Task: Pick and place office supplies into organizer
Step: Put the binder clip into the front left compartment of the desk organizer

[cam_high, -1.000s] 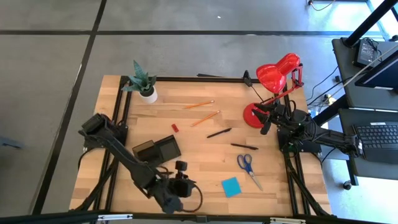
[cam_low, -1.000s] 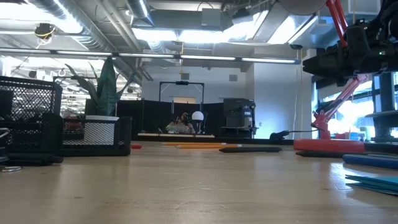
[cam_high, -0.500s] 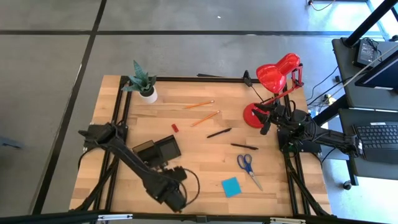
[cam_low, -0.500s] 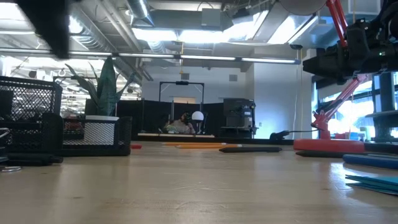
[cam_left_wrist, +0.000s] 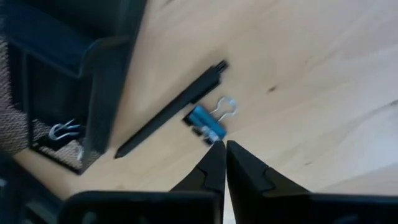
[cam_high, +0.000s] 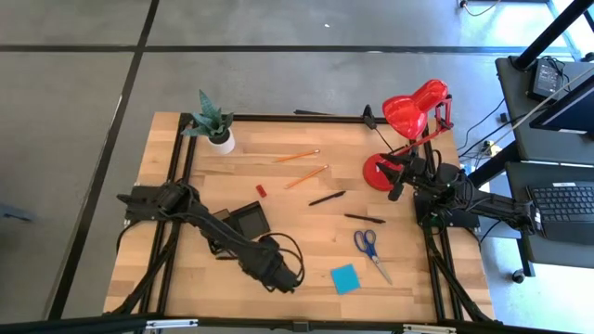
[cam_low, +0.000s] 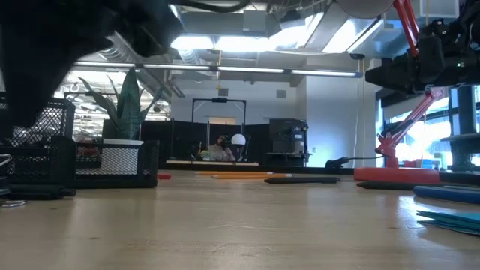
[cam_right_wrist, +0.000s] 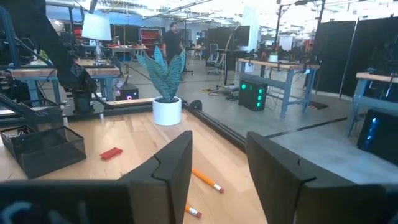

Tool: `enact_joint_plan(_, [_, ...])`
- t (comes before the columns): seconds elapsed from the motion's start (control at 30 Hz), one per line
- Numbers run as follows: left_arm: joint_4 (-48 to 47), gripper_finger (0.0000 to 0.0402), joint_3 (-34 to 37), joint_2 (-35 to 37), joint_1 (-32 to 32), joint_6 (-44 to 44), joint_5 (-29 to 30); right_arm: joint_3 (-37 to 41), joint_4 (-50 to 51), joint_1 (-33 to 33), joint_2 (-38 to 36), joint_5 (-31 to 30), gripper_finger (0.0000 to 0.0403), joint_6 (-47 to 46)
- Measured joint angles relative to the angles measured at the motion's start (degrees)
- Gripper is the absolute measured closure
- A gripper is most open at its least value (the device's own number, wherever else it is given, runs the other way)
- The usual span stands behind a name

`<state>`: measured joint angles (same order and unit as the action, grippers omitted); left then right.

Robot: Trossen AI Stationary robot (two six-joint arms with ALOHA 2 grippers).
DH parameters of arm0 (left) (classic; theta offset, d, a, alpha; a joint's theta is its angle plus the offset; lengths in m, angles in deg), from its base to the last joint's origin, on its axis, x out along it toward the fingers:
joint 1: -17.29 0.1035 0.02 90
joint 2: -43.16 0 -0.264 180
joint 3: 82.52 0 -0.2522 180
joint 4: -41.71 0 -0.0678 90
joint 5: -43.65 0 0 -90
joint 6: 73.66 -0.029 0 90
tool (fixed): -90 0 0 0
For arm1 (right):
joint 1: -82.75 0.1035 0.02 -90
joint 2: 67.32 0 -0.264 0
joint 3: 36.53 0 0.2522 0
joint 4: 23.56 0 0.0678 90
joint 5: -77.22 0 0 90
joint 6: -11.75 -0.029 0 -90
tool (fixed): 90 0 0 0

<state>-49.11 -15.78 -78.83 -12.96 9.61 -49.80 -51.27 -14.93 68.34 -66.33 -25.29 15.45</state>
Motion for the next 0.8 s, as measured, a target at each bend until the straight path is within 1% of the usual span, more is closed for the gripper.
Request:
enact_joint_plan(0.07, [0.8, 0.0383, 0.0, 0.0, 0.7, -0.5, 0.0, 0.0, 0.0, 0.0, 0.0, 0.0, 0.0249, 0.1])
enact_joint_plan(0.2, [1.0, 0.0363, 0.0, 0.0, 2.0, -4.2, 0.0, 0.0, 0.1, 0.0, 0.0, 0.0, 0.0249, -0.4])
enact_joint_plan(0.33, [1.2, 0.034, 0.0, 0.0, 2.9, -4.3, 0.1, 0.0, 0.2, 0.0, 0.0, 0.0, 0.0249, -0.6])
enact_joint_plan(0.43, [2.5, 0.0323, 0.0, 0.0, 3.1, -2.8, 2.0, 0.0, 0.2, 0.0, 0.0, 0.0, 0.0249, -2.2])
enact_joint_plan(0.57, [2.6, 0.0305, 0.0, 0.0, 3.0, -2.7, 1.4, 0.0, 0.3, 0.0, 0.0, 0.0, 0.0249, -4.6])
enact_joint_plan(0.8, [2.3, 0.0295, 0.0, 0.0, 2.5, 10.3, -4.8, 0.0, 0.4, 0.0, 0.0, 0.0, 0.0249, -5.0])
